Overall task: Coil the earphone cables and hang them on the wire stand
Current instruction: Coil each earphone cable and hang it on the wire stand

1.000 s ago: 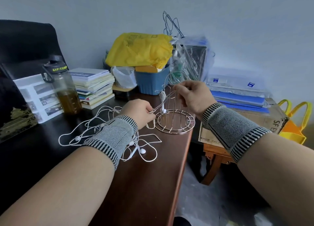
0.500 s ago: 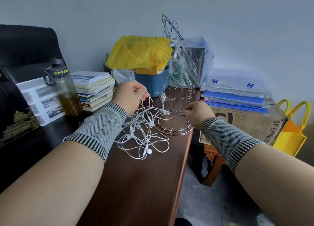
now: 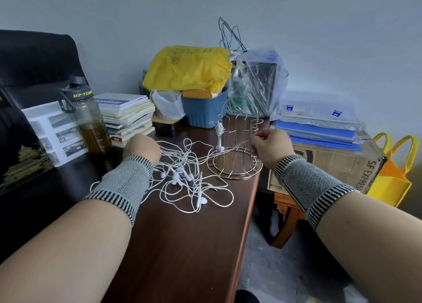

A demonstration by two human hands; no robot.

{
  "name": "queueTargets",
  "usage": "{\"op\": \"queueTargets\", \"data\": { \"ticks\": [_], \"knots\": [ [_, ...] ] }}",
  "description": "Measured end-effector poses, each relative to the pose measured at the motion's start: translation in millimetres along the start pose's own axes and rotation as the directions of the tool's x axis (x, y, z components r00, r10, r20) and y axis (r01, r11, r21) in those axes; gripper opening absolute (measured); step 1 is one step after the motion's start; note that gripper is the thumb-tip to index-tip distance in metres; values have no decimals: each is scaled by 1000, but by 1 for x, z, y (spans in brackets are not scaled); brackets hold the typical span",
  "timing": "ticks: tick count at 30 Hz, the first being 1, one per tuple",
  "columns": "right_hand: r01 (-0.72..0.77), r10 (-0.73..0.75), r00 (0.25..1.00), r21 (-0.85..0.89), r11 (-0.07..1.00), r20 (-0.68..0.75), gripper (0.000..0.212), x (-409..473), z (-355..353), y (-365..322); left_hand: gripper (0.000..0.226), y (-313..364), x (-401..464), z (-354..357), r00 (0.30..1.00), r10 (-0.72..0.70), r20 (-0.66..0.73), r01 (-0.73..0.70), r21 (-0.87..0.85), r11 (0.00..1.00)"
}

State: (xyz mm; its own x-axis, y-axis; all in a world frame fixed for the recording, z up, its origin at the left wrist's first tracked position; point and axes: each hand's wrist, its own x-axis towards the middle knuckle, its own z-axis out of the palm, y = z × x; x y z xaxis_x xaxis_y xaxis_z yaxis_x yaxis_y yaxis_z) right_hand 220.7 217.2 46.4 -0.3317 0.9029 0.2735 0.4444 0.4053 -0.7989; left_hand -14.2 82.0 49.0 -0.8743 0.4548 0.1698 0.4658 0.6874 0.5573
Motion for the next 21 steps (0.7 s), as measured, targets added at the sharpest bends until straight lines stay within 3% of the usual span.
{"op": "queueTargets", "data": {
  "ticks": [2, 5, 9, 11, 13, 14, 16, 18, 21],
  "knots": [
    [8, -23, 997, 196, 981, 76, 16, -4, 2, -8, 28, 2, -10, 6, 1000, 18, 25, -19, 41, 999],
    [-43, -51, 978, 436, 899, 200, 16, -7, 4, -24, 28, 25, -30, 7, 977, 213, -16, -214, -41, 976],
    [-62, -121, 949, 550, 833, 290, 13, -7, 5, -46, 48, 75, -58, -13, 822, 551, -145, -569, -261, 780],
    [-49, -159, 941, 584, 810, 300, 13, -4, 4, -58, 49, 91, -62, -15, 775, 629, 60, -528, -486, 697],
    [-21, -169, 949, 588, 809, 266, 14, 4, -1, -68, 40, 96, -61, -16, 730, 610, 308, -337, -615, 713],
    [8, -161, 962, 563, 827, 222, 15, 9, -5, -70, 30, 93, -58, -17, 721, 588, 368, -303, -596, 744],
    [86, -152, 982, 448, 890, 113, 20, 19, -13, -72, 23, 83, -47, -21, 743, 575, 343, -418, -433, 798],
    [134, -157, 987, 329, 935, 44, 23, 27, -19, -71, 21, 74, -35, -31, 806, 546, 229, -487, -268, 831],
    [186, -182, 983, 275, 943, -40, 20, 31, -20, -77, 20, 72, -11, -56, 905, 425, -13, -410, -287, 866]
  ]
}}
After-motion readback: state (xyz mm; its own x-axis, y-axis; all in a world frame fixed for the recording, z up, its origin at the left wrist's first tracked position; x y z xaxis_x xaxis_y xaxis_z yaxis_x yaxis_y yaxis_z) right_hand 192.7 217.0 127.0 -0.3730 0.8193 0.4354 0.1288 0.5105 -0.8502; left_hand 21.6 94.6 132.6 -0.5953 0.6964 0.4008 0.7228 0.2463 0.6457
